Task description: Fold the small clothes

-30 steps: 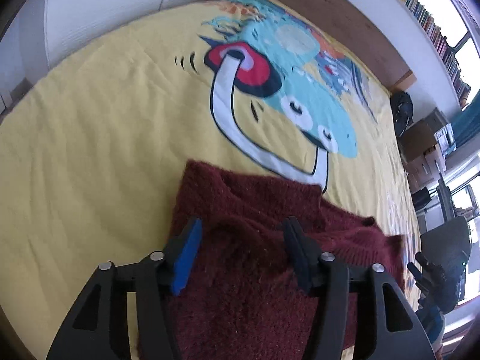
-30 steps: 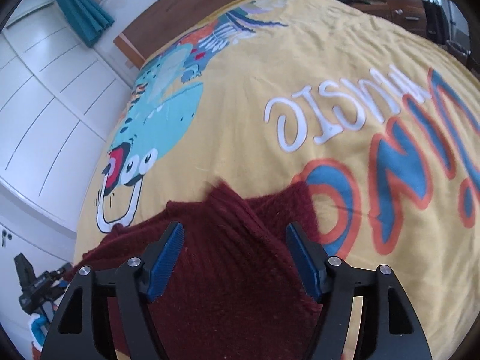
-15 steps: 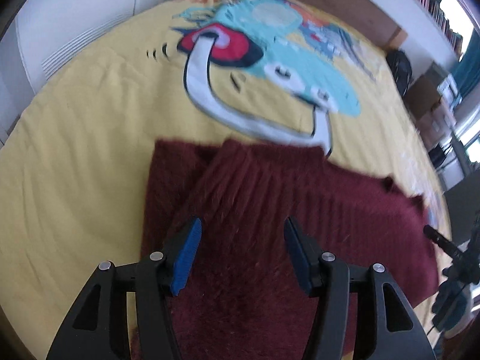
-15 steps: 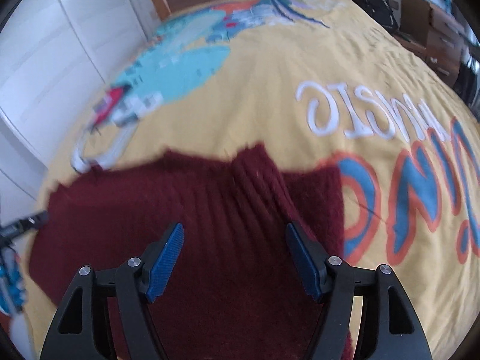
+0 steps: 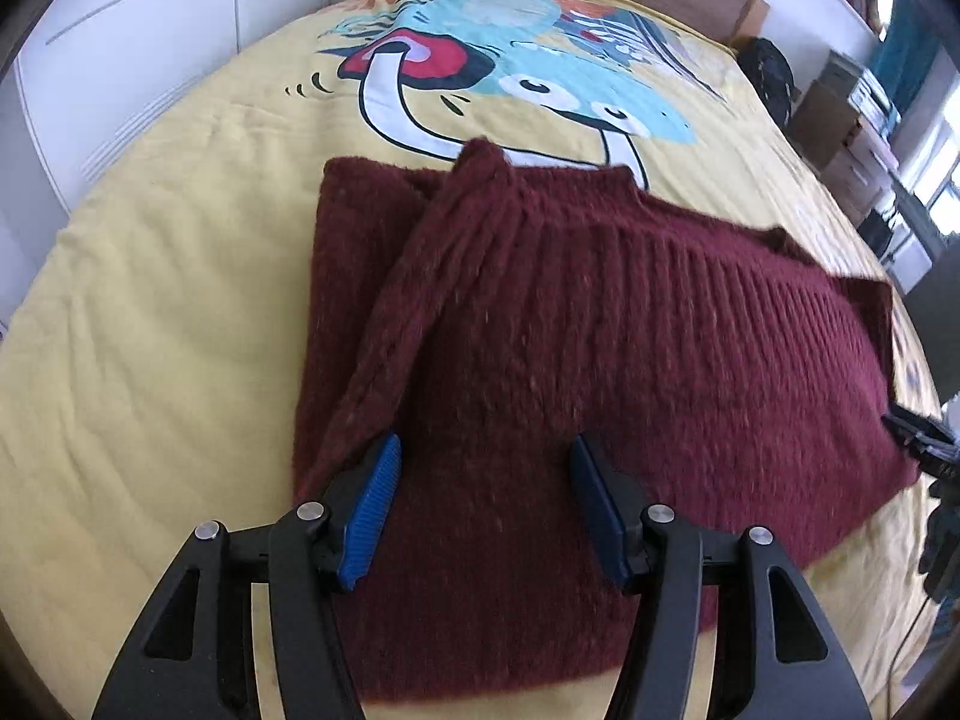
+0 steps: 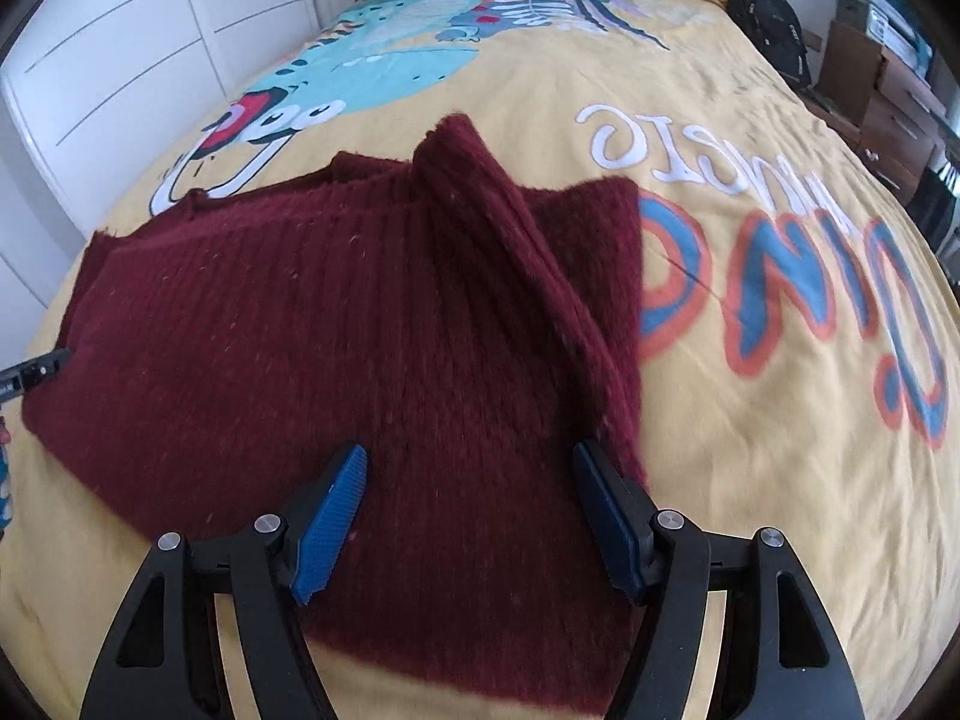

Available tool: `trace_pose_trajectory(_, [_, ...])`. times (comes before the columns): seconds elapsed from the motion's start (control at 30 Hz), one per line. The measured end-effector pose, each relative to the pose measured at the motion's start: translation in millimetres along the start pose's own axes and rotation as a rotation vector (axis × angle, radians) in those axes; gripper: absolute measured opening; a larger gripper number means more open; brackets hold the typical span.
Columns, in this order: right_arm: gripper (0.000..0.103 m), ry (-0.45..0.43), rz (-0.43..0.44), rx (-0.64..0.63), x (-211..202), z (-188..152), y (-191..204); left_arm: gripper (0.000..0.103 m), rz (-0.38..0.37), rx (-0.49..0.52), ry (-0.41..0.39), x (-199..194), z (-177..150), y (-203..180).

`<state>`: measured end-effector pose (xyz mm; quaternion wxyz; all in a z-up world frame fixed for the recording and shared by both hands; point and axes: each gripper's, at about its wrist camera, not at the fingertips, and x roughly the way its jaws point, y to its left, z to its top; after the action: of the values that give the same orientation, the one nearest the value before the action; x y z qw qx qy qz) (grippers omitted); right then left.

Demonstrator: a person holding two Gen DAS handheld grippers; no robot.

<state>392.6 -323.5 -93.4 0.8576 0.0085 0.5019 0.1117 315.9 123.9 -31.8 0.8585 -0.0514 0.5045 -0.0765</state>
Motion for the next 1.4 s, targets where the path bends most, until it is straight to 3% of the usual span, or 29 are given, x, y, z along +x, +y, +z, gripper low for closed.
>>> trace_pose_trajectory(0.23, [0.073,-0.021,0.028,0.017,-26.0,8.2,0.6,0.054,0.001,0.003,-0.03,-25.9,-1.0,-3.9])
trace_pose_trajectory(0.47, [0.073,-0.097,0.049,-0.015,-14.2,66.4,20.8,0.056,0.023,0.02,-0.088,-21.2,42.6,-16.1])
trace_pose_trajectory(0.57, [0.073,-0.075,0.055,0.027,11.7,86.3,19.6,0.056,0.028,0.016,-0.07,-2.9,56.7,-20.8])
trace_pose_trajectory(0.7, [0.073,0.027,0.058,0.101,49.2,89.5,3.9,0.058,0.061,0.018,-0.001,29.5,60.4,-16.8])
trace_pose_trajectory(0.83, [0.072,0.019,0.047,0.093,38.7,91.8,0.7,0.06,0.045,0.018,-0.007,31.9,56.4,-10.1])
trace_pose_trajectory(0.93, [0.073,-0.026,0.016,0.055,14.5,88.1,7.8,0.06,0.023,0.003,-0.034,16.4,55.1,-7.7])
trace_pose_trajectory(1.07, [0.073,-0.063,0.039,-0.001,-15.2,62.4,26.0,0.061,0.002,-0.006,-0.081,-12.9,39.1,-7.4])
trace_pose_trajectory(1.2, [0.073,-0.03,-0.001,-0.031,-16.7,24.1,34.6,0.062,0.009,-0.024,-0.073,-20.9,14.4,-1.1])
trace_pose_trajectory(1.4, [0.073,0.015,0.006,0.055,-11.4,-5.4,16.3,0.062,0.02,-0.004,-0.03,-19.7,-7.9,-4.8])
